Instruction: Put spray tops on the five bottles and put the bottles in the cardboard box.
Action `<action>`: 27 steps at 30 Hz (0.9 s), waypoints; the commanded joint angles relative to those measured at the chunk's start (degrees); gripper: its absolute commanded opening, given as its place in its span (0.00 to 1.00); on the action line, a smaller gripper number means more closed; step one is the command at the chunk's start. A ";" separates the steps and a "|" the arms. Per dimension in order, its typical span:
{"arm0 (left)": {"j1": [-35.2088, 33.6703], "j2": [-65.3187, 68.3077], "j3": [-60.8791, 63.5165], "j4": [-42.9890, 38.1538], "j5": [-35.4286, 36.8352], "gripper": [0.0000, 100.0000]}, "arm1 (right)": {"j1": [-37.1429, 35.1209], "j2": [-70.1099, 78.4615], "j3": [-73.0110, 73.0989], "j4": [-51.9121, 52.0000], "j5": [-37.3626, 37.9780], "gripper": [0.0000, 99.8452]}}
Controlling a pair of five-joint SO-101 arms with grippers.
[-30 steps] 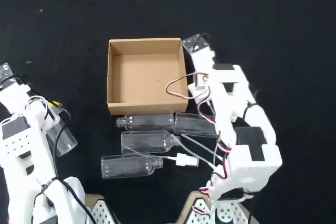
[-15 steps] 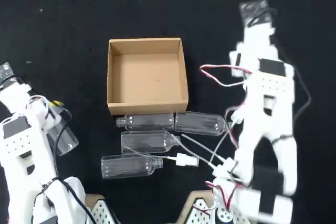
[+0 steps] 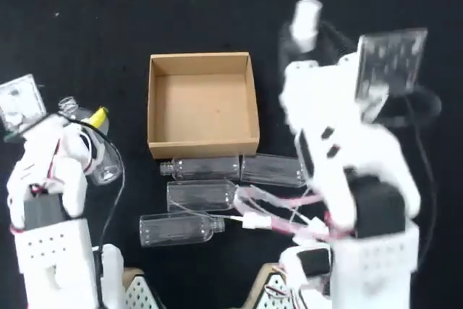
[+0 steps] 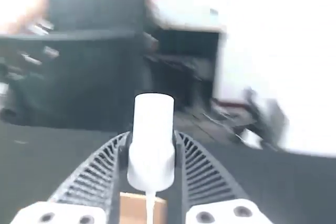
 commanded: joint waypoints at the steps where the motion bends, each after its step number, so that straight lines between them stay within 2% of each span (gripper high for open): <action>1: 1.36 -5.71 0.40 -1.23 0.35 0.03 | -10.64 -4.18 -3.30 -2.81 -2.02 0.01; 6: 2.51 -9.93 4.35 -3.43 0.44 0.03 | -21.54 -3.03 -2.95 -12.22 -3.69 0.01; 11: 8.04 -15.12 16.57 -21.80 0.44 0.03 | -24.00 0.57 -3.03 -19.96 -3.52 0.01; 13: 9.71 -18.46 20.88 -26.64 0.44 0.03 | -24.00 1.36 -3.03 -21.71 -3.52 0.01; 21: 15.25 -33.76 28.26 -26.11 0.44 0.03 | -24.18 4.62 -3.03 -25.67 -3.52 0.01; 27: 22.29 -34.02 31.16 -26.46 0.35 0.03 | -24.26 9.45 -3.12 -32.26 -3.60 0.01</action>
